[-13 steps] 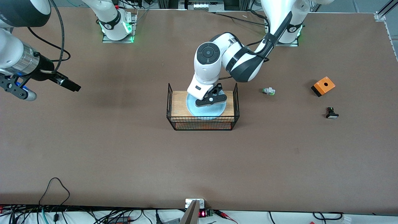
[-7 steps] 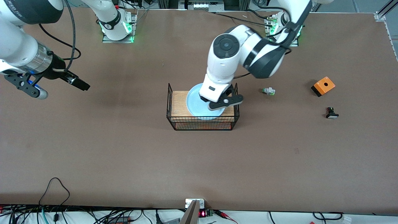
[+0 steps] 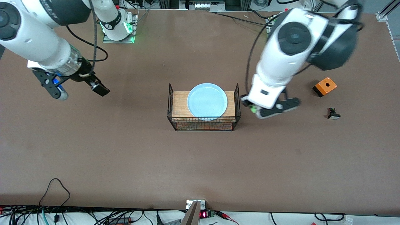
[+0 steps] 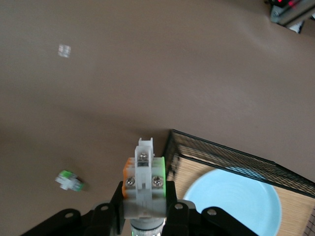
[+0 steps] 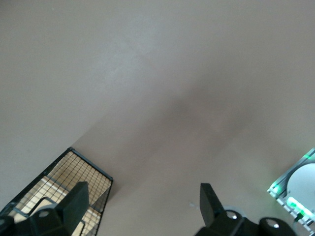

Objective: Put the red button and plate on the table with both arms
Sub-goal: 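Lift the button with the left gripper while the right gripper reaches the plate, then set the button on the table while the right gripper grasps the plate rim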

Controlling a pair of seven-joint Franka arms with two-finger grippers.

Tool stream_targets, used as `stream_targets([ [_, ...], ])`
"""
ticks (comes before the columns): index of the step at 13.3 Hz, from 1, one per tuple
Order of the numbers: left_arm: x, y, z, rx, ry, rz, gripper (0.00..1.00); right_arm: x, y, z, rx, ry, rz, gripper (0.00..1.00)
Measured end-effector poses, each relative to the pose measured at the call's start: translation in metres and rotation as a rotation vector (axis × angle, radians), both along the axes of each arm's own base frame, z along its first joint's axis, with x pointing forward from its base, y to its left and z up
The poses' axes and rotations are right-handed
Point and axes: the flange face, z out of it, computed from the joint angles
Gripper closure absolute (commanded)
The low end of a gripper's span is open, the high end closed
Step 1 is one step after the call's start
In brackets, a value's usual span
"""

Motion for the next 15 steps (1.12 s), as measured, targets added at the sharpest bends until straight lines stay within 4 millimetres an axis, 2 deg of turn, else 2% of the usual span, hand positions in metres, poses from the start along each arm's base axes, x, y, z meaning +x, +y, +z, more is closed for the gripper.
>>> stream_targets([
  [3,0.016,0.079,0.013,0.021,0.034,-0.003,1.0,-0.003,0.038,-0.008,-0.003,0.005,0.033,0.0],
  [5,0.025,0.125,0.007,0.031,0.079,-0.052,1.0,-0.003,0.063,-0.013,0.0,0.002,0.07,0.0],
  [8,0.035,0.198,-0.002,0.025,0.125,-0.139,1.0,-0.008,0.116,-0.023,0.004,-0.001,0.14,0.0],
  [9,0.036,0.215,-0.007,0.021,0.137,-0.16,1.0,-0.008,0.128,-0.027,0.003,-0.001,0.135,0.0],
  [10,0.037,0.23,-0.013,0.017,0.148,-0.179,1.0,-0.006,0.135,-0.031,0.004,-0.011,0.11,0.0],
  [12,0.04,0.245,-0.034,0.013,0.153,-0.189,1.0,-0.001,0.148,-0.042,0.013,-0.035,0.054,0.0],
  [15,0.042,0.247,-0.075,0.009,0.154,-0.197,1.0,-0.01,0.177,-0.062,0.006,-0.024,0.058,0.0],
])
